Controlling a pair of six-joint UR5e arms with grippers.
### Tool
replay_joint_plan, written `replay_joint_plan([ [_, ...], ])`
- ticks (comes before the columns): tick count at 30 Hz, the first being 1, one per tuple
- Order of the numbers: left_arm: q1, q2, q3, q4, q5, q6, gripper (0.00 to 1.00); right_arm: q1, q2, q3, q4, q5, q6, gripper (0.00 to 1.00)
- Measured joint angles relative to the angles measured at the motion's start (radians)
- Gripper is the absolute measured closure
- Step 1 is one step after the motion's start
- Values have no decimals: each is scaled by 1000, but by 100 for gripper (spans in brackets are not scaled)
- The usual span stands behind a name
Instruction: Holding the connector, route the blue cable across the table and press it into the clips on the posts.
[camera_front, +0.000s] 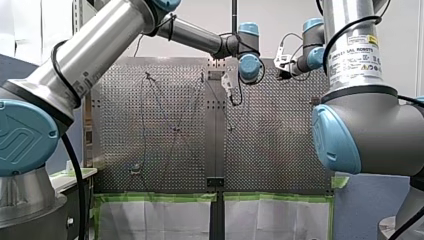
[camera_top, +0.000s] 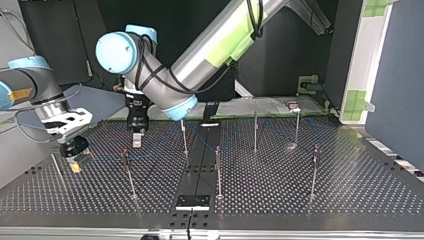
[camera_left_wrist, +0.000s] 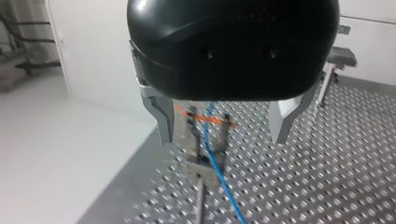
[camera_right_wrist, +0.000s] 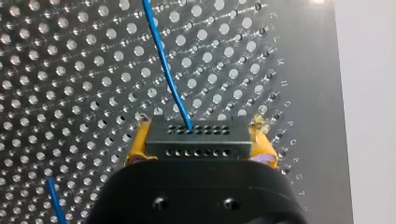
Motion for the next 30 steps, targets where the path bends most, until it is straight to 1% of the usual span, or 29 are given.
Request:
replay_joint_plan([
  [8,-14,69,-69,69,-6,10,0,5,1,0,1,0,-1,100],
  [13,-17,112,-112,113,-14,8,0,6,1,0,1,0,-1,100],
  [19,-18,163,-163,163,-18,-24,0,7,1,0,1,0,-2,100],
  [30,5,257,-257,257,-21,-75,0,12,1,0,1,0,-2,100],
])
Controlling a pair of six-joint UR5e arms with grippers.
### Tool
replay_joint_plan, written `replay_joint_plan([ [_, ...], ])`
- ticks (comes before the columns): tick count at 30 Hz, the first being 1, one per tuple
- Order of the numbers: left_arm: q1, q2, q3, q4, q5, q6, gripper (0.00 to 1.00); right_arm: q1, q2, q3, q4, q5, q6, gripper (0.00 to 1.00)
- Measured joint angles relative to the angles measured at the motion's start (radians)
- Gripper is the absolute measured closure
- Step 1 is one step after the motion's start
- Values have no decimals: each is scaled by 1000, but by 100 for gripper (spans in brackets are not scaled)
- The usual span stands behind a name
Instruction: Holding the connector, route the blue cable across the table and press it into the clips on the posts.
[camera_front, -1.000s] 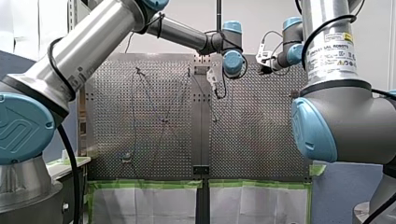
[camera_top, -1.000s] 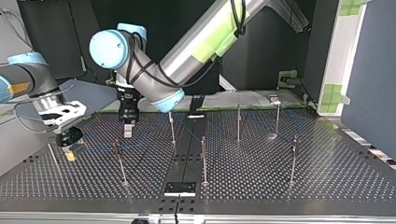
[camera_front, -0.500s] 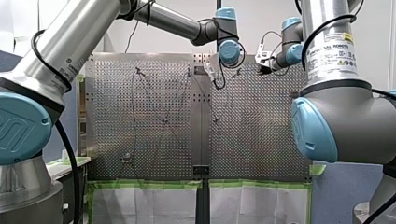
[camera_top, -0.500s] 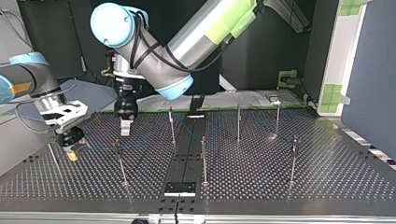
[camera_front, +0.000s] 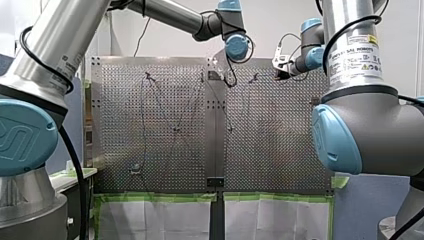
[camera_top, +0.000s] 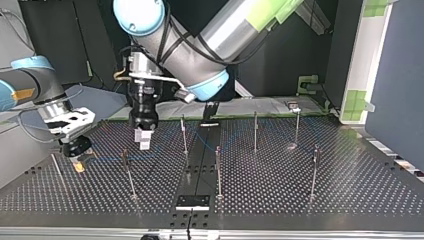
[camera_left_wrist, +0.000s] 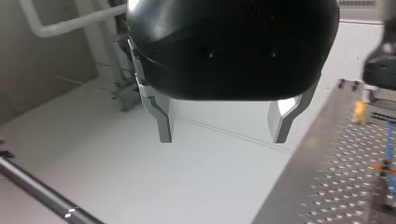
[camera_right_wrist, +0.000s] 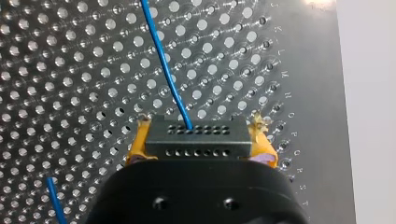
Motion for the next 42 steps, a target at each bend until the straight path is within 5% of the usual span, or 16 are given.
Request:
replay_joint_plan([
  [19,-13,137,-167,167,1,-104,0,0,2,0,-1,0,0,100],
  [42,-58,-8,-362,363,-93,-200,0,1,6,0,-1,0,-2,100],
])
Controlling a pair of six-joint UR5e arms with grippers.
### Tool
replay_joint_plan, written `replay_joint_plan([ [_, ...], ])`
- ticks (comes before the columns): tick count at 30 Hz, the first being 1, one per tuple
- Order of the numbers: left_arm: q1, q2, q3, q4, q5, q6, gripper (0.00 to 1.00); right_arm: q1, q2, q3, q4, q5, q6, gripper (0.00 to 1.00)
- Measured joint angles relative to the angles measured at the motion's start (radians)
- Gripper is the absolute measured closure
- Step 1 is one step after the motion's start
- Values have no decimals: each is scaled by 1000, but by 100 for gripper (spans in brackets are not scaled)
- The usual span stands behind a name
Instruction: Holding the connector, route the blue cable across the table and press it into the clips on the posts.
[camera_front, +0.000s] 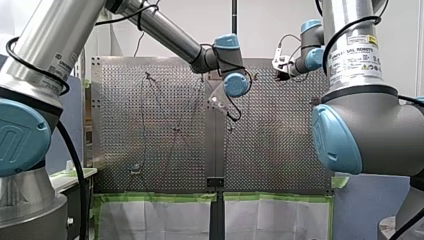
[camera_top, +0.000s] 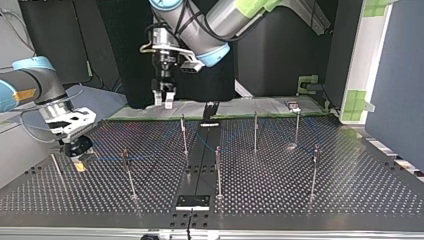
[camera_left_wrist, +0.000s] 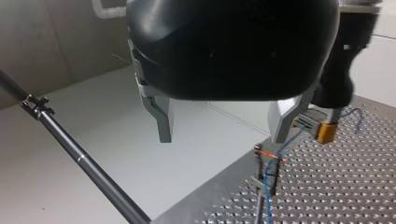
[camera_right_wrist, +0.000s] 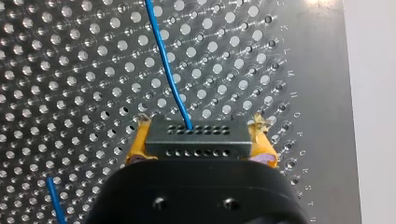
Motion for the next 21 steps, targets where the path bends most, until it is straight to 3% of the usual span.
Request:
replay_joint_plan([
  [10,-12,-3,-87,86,-32,-2,0,0,3,0,0,1,-1,100],
  [17,-13,-3,-146,146,-80,46,0,0,4,0,0,4,-1,100],
  [21,-13,-3,-180,180,-72,80,0,0,5,0,0,4,-2,100],
])
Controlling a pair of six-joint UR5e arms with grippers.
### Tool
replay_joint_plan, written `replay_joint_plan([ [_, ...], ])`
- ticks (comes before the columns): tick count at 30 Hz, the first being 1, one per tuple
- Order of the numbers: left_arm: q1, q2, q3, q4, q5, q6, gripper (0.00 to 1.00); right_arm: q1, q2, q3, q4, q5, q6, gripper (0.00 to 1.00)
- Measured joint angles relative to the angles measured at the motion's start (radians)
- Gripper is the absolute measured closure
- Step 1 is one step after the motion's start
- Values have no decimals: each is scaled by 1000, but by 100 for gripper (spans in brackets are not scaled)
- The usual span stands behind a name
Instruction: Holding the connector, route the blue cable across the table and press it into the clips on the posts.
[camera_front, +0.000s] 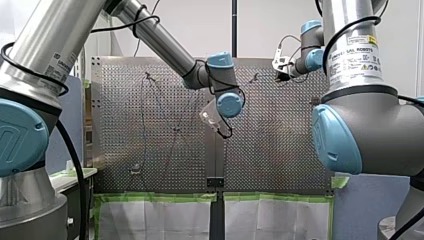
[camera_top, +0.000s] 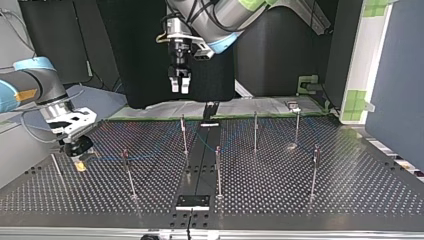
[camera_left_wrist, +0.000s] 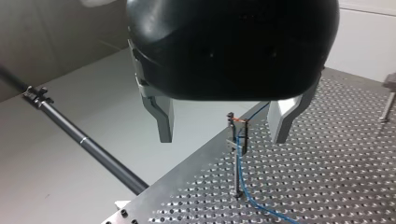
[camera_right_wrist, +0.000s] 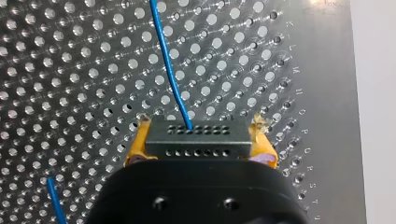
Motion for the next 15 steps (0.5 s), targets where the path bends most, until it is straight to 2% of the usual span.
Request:
replay_joint_plan([
  [8,2,0,-64,64,40,57,0,0,2,1,1,0,-1,100],
  [15,39,0,-114,103,85,27,0,0,4,1,0,2,-2,100],
])
